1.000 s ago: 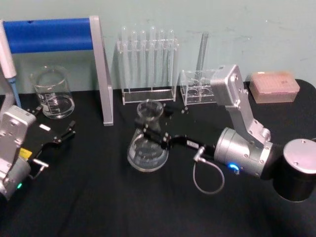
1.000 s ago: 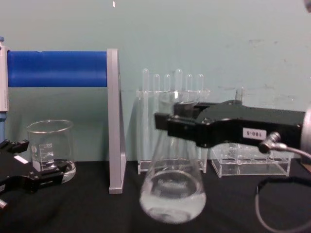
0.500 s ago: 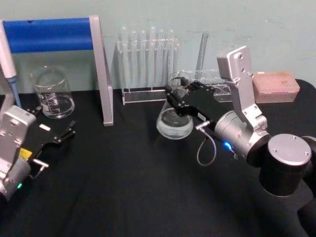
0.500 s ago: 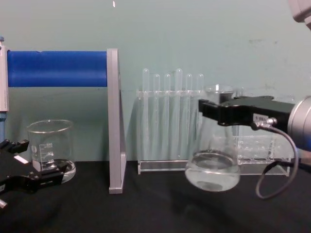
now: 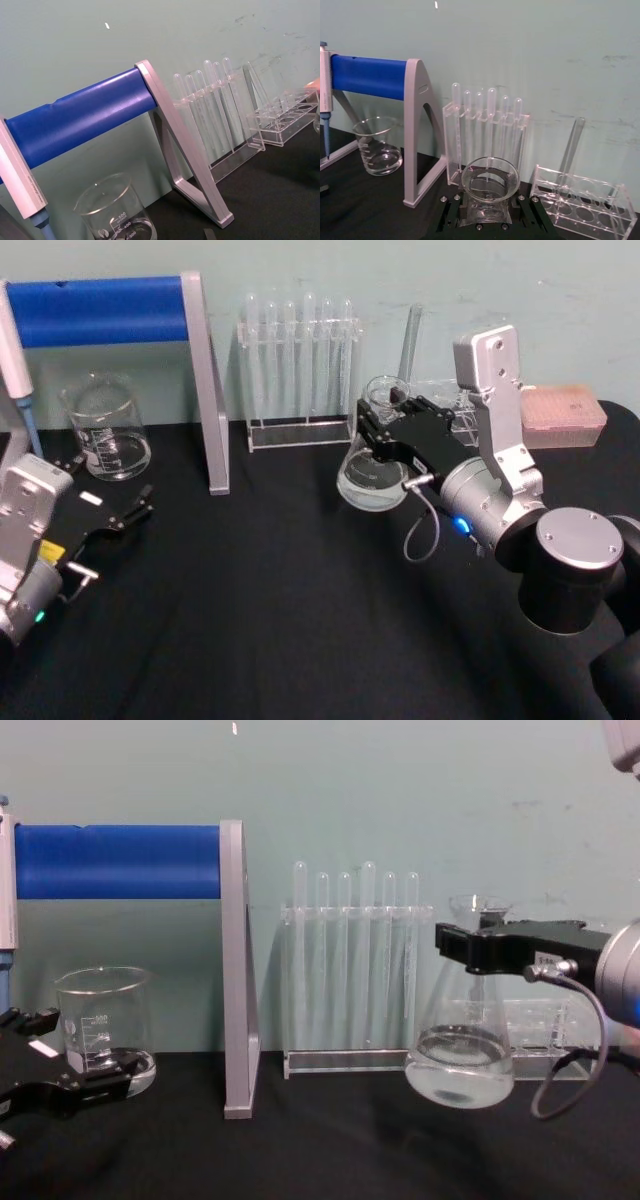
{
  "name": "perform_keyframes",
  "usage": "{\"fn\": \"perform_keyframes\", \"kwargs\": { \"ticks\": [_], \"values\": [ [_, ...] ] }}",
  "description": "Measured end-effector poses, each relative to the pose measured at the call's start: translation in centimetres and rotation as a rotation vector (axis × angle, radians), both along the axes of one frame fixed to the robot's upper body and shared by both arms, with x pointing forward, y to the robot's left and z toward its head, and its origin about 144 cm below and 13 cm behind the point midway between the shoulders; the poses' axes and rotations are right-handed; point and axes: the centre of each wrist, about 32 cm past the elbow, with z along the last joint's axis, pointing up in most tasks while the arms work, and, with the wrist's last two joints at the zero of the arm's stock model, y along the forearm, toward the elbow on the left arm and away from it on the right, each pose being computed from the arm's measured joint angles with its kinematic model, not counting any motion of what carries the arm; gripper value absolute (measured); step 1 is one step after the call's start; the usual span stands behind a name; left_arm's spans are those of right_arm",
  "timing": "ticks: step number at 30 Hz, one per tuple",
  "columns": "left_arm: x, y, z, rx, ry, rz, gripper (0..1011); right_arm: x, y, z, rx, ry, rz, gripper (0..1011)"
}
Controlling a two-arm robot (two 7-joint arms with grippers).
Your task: Grasp the erlenmeyer flask with one hand, shake it three times, then place it back.
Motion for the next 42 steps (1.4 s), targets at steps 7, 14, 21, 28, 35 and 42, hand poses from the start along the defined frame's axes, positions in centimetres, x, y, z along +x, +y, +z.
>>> {"fn": "perform_keyframes", "kwargs": {
  "ticks": [7,14,21,28,35,42],
  "values": [
    [0.0,0.0,0.0,0.000,0.000,0.000,1001,-0.5,0.0,0.2,0.014,0.002,0.080,456],
    [0.0,0.0,0.0,0.000,0.000,0.000,1001,-1.4,-0.6,0.4,0.006,0.006,0.285,456],
    [0.0,0.0,0.0,0.000,0.000,0.000,1001,-2.2,-1.6,0.7,-0.011,0.034,0.510,456],
    [0.0,0.0,0.0,0.000,0.000,0.000,1001,-2.6,-2.3,0.9,-0.011,0.044,0.687,457],
    [0.0,0.0,0.0,0.000,0.000,0.000,1001,-2.9,-2.7,1.0,-0.018,0.040,0.811,456],
    [0.0,0.0,0.0,0.000,0.000,0.000,1001,-3.0,-3.0,1.1,-0.034,0.031,0.904,456]
  ]
}}
